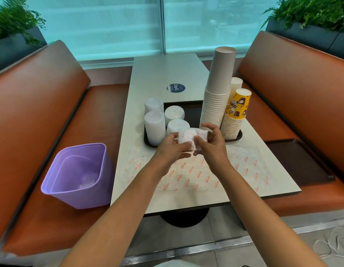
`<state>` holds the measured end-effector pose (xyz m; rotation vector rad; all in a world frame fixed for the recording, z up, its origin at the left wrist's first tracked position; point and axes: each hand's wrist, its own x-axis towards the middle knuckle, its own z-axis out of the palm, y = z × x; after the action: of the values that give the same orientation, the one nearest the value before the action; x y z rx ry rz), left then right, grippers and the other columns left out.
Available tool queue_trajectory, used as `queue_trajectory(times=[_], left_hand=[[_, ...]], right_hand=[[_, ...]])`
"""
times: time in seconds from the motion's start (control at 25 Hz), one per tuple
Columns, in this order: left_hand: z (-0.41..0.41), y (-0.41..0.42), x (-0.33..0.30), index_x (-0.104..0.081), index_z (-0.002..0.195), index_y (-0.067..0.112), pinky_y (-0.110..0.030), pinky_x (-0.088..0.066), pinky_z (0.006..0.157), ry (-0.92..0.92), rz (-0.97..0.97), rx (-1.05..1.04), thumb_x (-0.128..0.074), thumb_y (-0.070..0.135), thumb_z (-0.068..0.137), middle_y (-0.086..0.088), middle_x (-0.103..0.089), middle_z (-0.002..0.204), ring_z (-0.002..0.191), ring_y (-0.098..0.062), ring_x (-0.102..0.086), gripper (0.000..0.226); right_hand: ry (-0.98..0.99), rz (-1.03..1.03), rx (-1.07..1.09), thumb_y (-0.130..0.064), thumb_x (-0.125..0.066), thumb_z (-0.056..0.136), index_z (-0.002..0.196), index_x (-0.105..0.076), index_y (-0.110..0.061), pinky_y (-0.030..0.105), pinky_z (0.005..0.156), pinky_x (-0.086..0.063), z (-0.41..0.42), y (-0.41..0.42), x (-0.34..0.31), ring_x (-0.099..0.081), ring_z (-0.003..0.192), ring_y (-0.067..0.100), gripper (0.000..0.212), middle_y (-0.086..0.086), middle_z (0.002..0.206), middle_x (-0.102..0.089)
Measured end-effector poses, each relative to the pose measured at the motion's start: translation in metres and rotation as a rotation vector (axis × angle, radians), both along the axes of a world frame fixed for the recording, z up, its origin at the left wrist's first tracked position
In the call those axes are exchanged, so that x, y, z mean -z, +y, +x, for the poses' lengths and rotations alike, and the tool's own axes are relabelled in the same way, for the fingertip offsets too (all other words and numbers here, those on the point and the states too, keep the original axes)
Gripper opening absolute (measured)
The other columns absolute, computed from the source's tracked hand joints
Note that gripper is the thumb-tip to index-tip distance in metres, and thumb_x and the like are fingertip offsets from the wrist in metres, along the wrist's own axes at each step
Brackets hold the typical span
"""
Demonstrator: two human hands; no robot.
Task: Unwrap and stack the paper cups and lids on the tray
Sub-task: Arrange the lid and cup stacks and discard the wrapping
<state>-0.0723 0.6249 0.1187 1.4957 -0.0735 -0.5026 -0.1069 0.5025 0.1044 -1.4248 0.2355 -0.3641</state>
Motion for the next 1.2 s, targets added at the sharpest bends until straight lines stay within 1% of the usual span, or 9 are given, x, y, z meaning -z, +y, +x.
queue_trajectory(times=[0.24, 0.36, 0.44, 0.6, 0.72, 0.8, 0.88, 0.96, 1.2], left_hand=[[0.006, 0.001, -0.003, -0.045, 0.128, 0.009, -0.028, -0.056, 0.073, -0.070, -0.063, -0.167, -0.058, 0.004, 0.091, -0.011, -0.062, 0.106, 0.087, -0.022, -0.064, 0.040], [0.000, -0.001, -0.007, -0.044, 0.117, 0.029, -0.029, -0.055, 0.071, -0.127, -0.190, -0.148, -0.055, 0.007, 0.093, -0.013, -0.057, 0.109, 0.084, -0.020, -0.060, 0.034], [-0.006, -0.005, -0.005, -0.048, 0.108, 0.031, -0.027, -0.057, 0.070, -0.184, -0.239, -0.083, -0.057, 0.004, 0.090, -0.011, -0.054, 0.115, 0.086, -0.015, -0.062, 0.034], [-0.015, -0.016, 0.000, -0.056, 0.109, 0.010, -0.020, -0.057, 0.070, -0.224, -0.222, -0.055, -0.054, -0.002, 0.091, 0.012, -0.068, 0.081, 0.072, 0.001, -0.066, 0.022], [-0.008, -0.018, 0.000, -0.061, 0.109, 0.014, -0.017, -0.055, 0.068, -0.205, -0.172, -0.183, -0.055, -0.002, 0.090, 0.007, -0.063, 0.089, 0.072, 0.001, -0.065, 0.025], [-0.004, -0.017, 0.001, -0.060, 0.111, 0.020, -0.018, -0.055, 0.071, -0.199, -0.136, -0.223, -0.056, -0.003, 0.090, 0.010, -0.063, 0.092, 0.075, -0.001, -0.064, 0.032], [-0.002, -0.014, 0.002, -0.058, 0.117, 0.022, -0.018, -0.055, 0.073, -0.222, -0.114, -0.200, -0.056, -0.005, 0.089, 0.014, -0.063, 0.092, 0.074, 0.003, -0.065, 0.038], [0.000, -0.010, 0.000, -0.058, 0.121, 0.017, -0.018, -0.054, 0.073, -0.270, -0.057, -0.145, -0.056, -0.006, 0.089, 0.015, -0.062, 0.093, 0.070, 0.009, -0.063, 0.040], [0.003, -0.007, -0.008, -0.046, 0.129, 0.031, -0.025, -0.055, 0.078, -0.239, -0.017, -0.090, -0.054, 0.005, 0.094, -0.003, -0.058, 0.110, 0.088, -0.007, -0.062, 0.045]], right_hand=[[0.008, -0.023, -0.268, 0.016, -0.055, 0.084, 0.099, -0.065, -0.016, 0.024, 0.061, -0.057, -0.006, -0.010, -0.005, -0.064, 0.066, 0.009, 0.036, 0.009, 0.103, -0.057], [0.003, 0.032, -0.200, 0.015, -0.056, 0.083, 0.100, -0.065, -0.015, 0.022, 0.062, -0.056, -0.005, -0.008, -0.006, -0.063, 0.059, 0.011, 0.036, 0.014, 0.090, -0.060], [0.003, 0.052, -0.116, 0.011, -0.059, 0.084, 0.102, -0.064, -0.020, 0.025, 0.064, -0.058, -0.001, -0.006, -0.001, -0.059, 0.062, 0.024, 0.036, 0.020, 0.082, -0.054], [-0.029, 0.026, -0.046, 0.005, -0.062, 0.084, 0.108, -0.065, -0.024, 0.049, 0.077, -0.056, 0.003, -0.003, 0.007, -0.048, 0.072, 0.031, 0.038, 0.030, 0.074, -0.049], [-0.023, 0.026, -0.054, 0.011, -0.059, 0.084, 0.120, -0.059, -0.010, 0.027, 0.062, -0.058, -0.001, 0.003, 0.004, -0.056, 0.057, 0.021, 0.042, 0.010, 0.058, -0.057], [-0.042, 0.023, -0.069, 0.011, -0.059, 0.084, 0.122, -0.058, -0.012, 0.023, 0.062, -0.057, -0.003, 0.004, 0.004, -0.060, 0.065, 0.022, 0.044, 0.004, 0.069, -0.062], [-0.076, 0.019, -0.053, 0.004, -0.059, 0.087, 0.117, -0.059, -0.020, 0.030, 0.076, -0.058, -0.004, 0.001, 0.004, -0.066, 0.087, 0.022, 0.038, 0.003, 0.097, -0.067], [-0.065, 0.036, -0.033, -0.002, -0.056, 0.091, 0.109, -0.062, -0.023, 0.033, 0.085, -0.055, 0.000, -0.008, -0.001, -0.064, 0.101, 0.019, 0.028, -0.003, 0.105, -0.066], [0.107, 0.021, -0.112, 0.008, -0.057, 0.086, 0.101, -0.056, -0.022, 0.024, 0.064, -0.054, 0.005, -0.019, -0.017, -0.062, 0.084, 0.014, 0.034, -0.001, 0.096, -0.061]])
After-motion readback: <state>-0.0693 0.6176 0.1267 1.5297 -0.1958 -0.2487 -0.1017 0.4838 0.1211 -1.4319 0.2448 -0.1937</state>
